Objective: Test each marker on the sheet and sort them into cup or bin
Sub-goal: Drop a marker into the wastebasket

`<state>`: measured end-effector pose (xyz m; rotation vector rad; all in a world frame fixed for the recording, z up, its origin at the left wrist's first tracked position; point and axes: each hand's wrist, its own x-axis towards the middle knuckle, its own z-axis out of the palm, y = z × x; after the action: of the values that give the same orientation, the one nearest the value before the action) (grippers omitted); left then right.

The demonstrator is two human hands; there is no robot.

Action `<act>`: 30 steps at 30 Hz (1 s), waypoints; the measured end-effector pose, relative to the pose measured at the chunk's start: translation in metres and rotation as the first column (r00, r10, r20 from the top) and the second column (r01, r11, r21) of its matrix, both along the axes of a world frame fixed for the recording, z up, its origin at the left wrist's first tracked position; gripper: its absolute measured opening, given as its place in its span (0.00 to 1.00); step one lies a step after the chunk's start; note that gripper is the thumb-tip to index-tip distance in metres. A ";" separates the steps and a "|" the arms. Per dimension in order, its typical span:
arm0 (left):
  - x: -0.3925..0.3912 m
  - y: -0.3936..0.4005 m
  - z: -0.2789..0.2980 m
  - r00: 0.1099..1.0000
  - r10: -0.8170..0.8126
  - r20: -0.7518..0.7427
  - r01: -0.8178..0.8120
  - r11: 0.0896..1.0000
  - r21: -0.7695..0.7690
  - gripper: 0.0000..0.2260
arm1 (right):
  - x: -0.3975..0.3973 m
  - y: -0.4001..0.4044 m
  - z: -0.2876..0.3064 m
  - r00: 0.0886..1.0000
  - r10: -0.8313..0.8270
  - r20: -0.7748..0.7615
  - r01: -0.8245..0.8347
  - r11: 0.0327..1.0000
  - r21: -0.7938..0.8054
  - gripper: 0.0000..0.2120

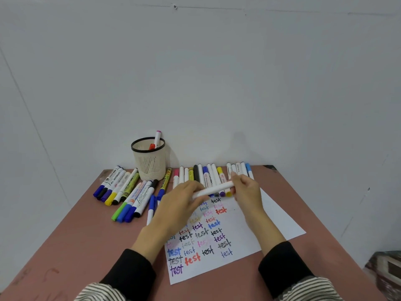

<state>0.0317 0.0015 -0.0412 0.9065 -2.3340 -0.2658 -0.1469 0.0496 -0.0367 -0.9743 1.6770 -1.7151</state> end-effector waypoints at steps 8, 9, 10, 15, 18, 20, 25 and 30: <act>0.007 -0.002 -0.008 1.000 0.001 0.008 -0.001 1.000 0.007 0.09 | 0.000 0.006 0.007 0.945 0.026 0.325 -0.002 0.997 -0.073 0.12; 0.007 -0.001 -0.009 1.000 -0.008 0.012 0.008 1.000 0.007 0.09 | 0.001 0.006 0.008 0.926 0.081 0.369 -0.059 0.996 -0.071 0.12; 0.007 0.000 -0.010 1.000 -0.020 0.012 0.020 1.000 0.017 0.08 | 0.002 0.007 0.009 0.914 0.123 0.387 -0.111 0.992 -0.053 0.13; 0.007 0.000 -0.012 0.997 -0.042 0.063 0.035 0.993 0.110 0.09 | 0.006 0.007 0.009 0.918 0.145 0.369 -0.175 0.983 0.049 0.15; 0.008 -0.001 -0.009 0.990 -0.028 0.139 0.016 0.996 0.088 0.12 | 0.005 0.007 0.009 0.917 0.130 0.378 -0.163 0.985 0.058 0.11; 0.007 -0.001 -0.008 0.986 -0.013 0.164 0.007 0.999 0.035 0.15 | 0.004 0.007 0.009 0.914 0.122 0.387 -0.153 0.987 0.051 0.04; 0.000 0.007 -0.007 0.973 -0.010 0.231 0.024 0.998 -0.060 0.20 | 0.000 0.006 0.008 0.888 0.103 0.449 -0.125 0.992 0.020 0.06; -0.002 0.008 -0.009 0.966 0.033 0.255 -0.004 0.994 -0.113 0.27 | -0.001 0.008 0.010 0.891 0.086 0.446 -0.093 0.996 -0.006 0.08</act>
<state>0.0294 0.0093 -0.0503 0.9554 -2.5461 -0.0086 -0.1484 0.0578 -0.0265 -0.5773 1.3204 -1.7016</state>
